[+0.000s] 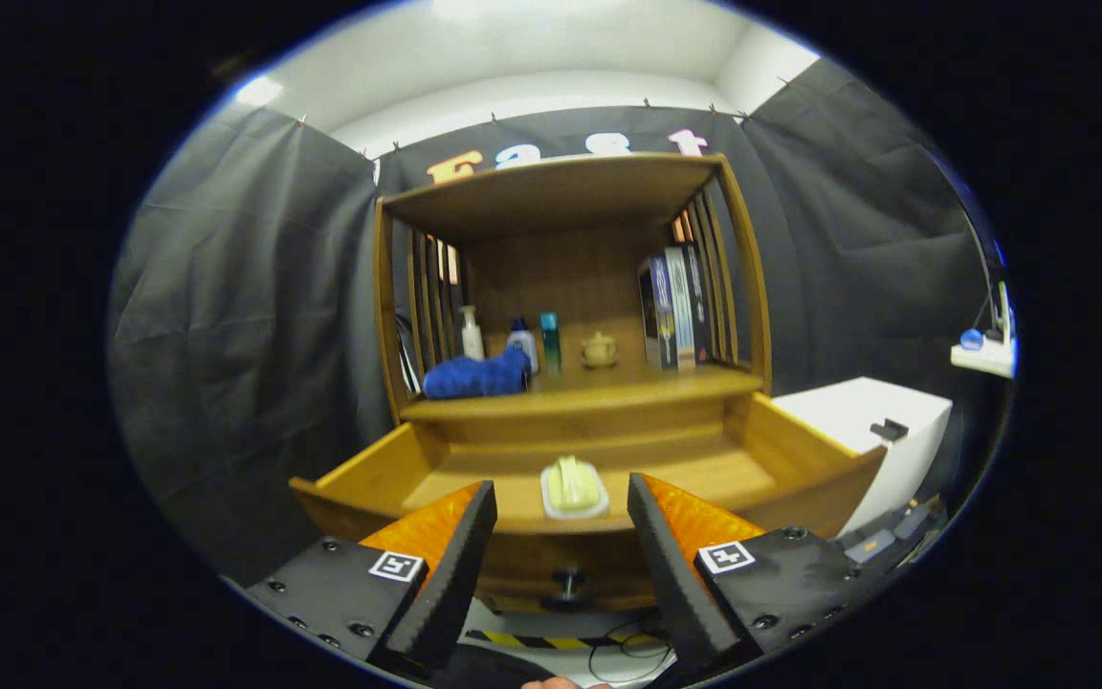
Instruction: Pull open the drawer, take out the items inside it, and place them on the countertop above the cabinet.
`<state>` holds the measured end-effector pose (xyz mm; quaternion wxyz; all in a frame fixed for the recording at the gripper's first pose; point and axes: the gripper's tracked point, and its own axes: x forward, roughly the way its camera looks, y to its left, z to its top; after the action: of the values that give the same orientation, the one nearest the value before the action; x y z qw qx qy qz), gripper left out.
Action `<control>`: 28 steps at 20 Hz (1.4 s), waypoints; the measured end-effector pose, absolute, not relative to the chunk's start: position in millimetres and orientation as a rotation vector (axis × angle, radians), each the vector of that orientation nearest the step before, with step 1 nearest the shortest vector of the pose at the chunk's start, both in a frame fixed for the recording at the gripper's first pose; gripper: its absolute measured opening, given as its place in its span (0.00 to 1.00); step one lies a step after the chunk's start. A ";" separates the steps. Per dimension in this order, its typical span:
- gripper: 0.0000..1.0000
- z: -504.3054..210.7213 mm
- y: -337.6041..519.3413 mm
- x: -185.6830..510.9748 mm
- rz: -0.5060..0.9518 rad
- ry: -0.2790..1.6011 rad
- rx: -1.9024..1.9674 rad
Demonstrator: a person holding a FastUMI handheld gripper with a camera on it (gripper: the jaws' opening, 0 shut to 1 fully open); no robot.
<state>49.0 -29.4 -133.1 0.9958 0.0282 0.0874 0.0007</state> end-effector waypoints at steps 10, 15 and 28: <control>0.90 -151.4 -34.4 217.1 0.089 0.587 -0.016; 0.90 -241.7 -29.4 221.3 0.088 0.917 -0.017; 0.49 -292.5 -47.1 222.0 -0.024 1.154 0.073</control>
<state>222.0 -47.1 -292.5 0.8375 0.0343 0.5452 -0.0111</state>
